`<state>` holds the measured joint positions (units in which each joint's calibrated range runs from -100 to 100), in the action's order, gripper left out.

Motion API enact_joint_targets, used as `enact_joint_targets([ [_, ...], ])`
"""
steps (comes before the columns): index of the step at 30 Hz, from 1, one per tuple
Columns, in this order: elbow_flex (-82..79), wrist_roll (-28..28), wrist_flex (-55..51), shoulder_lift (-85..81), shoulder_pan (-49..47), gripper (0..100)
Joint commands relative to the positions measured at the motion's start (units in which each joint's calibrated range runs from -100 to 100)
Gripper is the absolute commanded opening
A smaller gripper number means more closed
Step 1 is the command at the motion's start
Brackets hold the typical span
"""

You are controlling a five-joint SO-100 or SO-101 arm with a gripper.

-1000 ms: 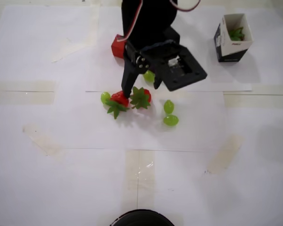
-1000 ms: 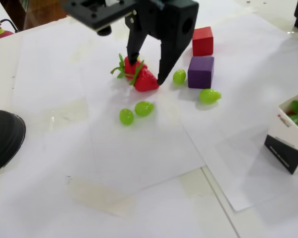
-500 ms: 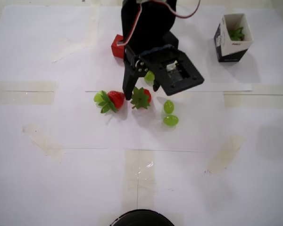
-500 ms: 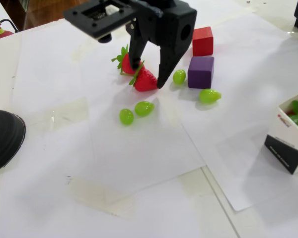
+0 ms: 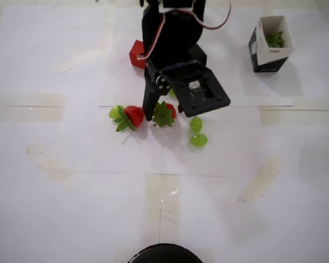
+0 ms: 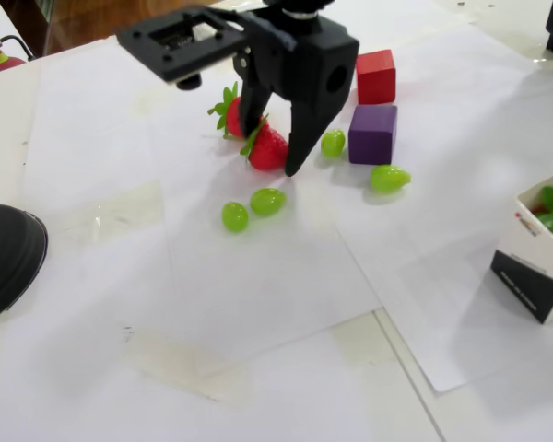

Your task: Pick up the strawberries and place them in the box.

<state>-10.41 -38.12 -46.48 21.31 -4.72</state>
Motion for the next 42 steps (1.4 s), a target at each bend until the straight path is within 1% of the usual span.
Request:
enact_joint_targets([
  [1,0.04,-0.34,1.3,-1.53,0.23,23],
  [6,0.23,-0.24,0.89,-2.31,0.31,16],
  [16,1.23,0.59,-1.23,-3.94,0.6,14],
  [25,18.32,2.54,-19.94,-7.21,0.75,14],
  [29,25.41,2.69,-25.58,-9.44,-0.8,14],
  [35,28.59,0.68,-34.73,-16.75,-7.19,14],
  [39,27.95,-1.47,-40.61,-22.08,-15.06,14],
  [42,25.04,-3.61,-41.51,-24.66,-22.34,14],
])
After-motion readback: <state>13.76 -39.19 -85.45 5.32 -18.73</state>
